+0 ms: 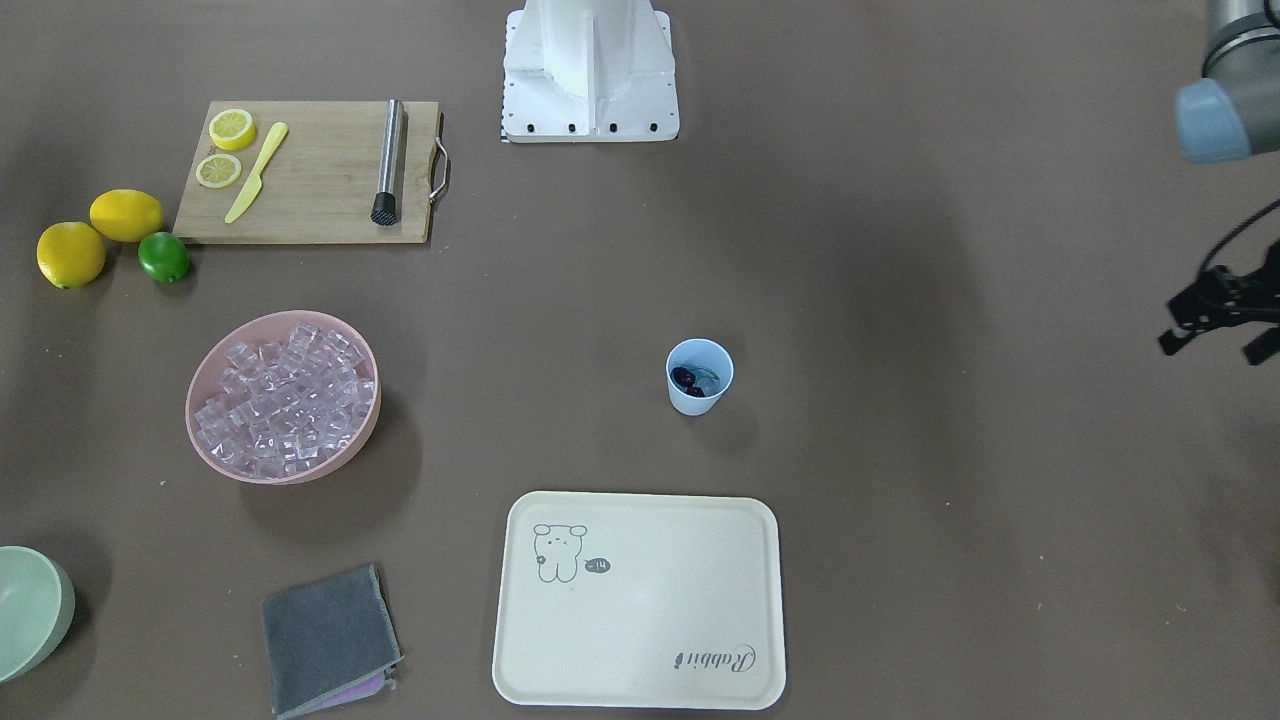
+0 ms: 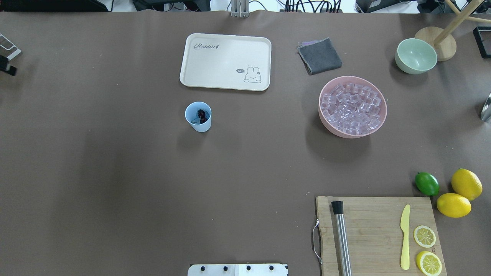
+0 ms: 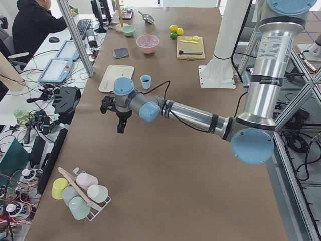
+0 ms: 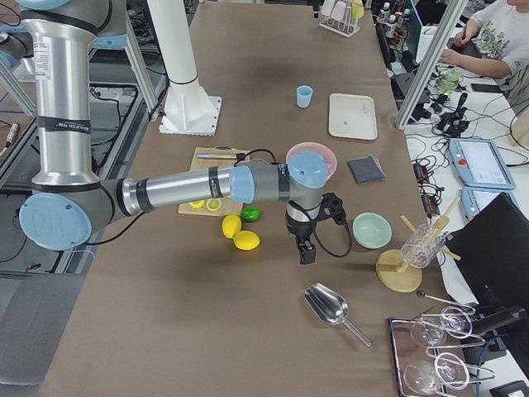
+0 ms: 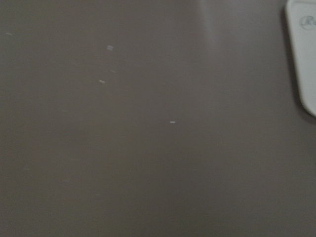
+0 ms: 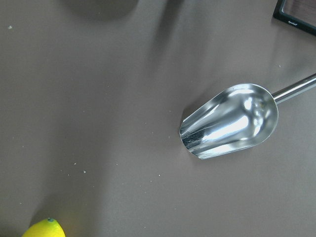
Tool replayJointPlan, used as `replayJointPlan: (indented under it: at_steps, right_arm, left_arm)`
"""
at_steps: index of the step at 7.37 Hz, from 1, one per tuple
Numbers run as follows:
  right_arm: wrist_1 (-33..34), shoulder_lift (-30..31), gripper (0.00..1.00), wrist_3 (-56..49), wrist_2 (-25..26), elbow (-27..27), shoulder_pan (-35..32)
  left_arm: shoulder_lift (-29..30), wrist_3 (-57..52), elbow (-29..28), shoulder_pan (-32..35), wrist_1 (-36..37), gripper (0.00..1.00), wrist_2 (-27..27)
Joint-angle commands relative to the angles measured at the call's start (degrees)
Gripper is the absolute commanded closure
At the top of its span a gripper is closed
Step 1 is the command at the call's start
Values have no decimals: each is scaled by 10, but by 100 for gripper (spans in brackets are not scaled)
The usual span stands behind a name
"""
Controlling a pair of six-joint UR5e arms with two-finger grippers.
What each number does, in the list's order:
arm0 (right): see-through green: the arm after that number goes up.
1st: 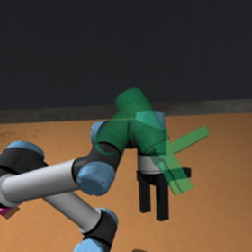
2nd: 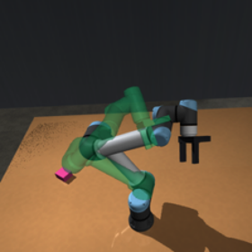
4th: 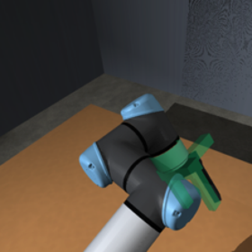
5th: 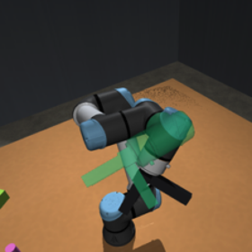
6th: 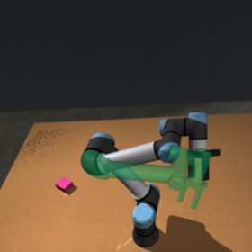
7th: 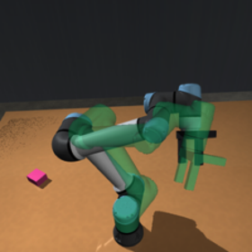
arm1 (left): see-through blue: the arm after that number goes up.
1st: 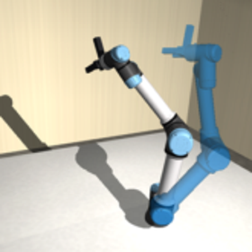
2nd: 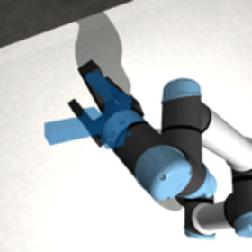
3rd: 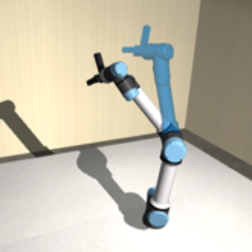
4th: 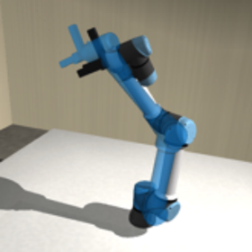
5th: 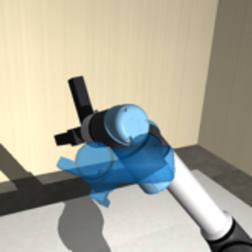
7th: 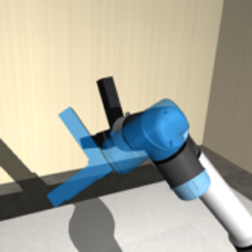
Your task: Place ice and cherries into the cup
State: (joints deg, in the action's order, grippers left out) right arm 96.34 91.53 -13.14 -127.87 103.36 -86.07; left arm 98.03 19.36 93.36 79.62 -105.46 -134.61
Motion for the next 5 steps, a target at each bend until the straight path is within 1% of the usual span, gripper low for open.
replayJointPlan:
  at_steps: [1, 2, 5]
  right_arm:
    - [-3, -6, 1, 0, 2, -7, 7]
    - [-3, -6, 1, 0, 2, -7, 7]
    - [-2, -19, 1, 3, 1, -7, 10]
  left_arm:
    - [2, -176, -33, 103, 141, 2, -15]
    - [0, -195, -26, 106, 157, 2, -18]
    - [-6, -194, -20, 114, 154, 2, -14]
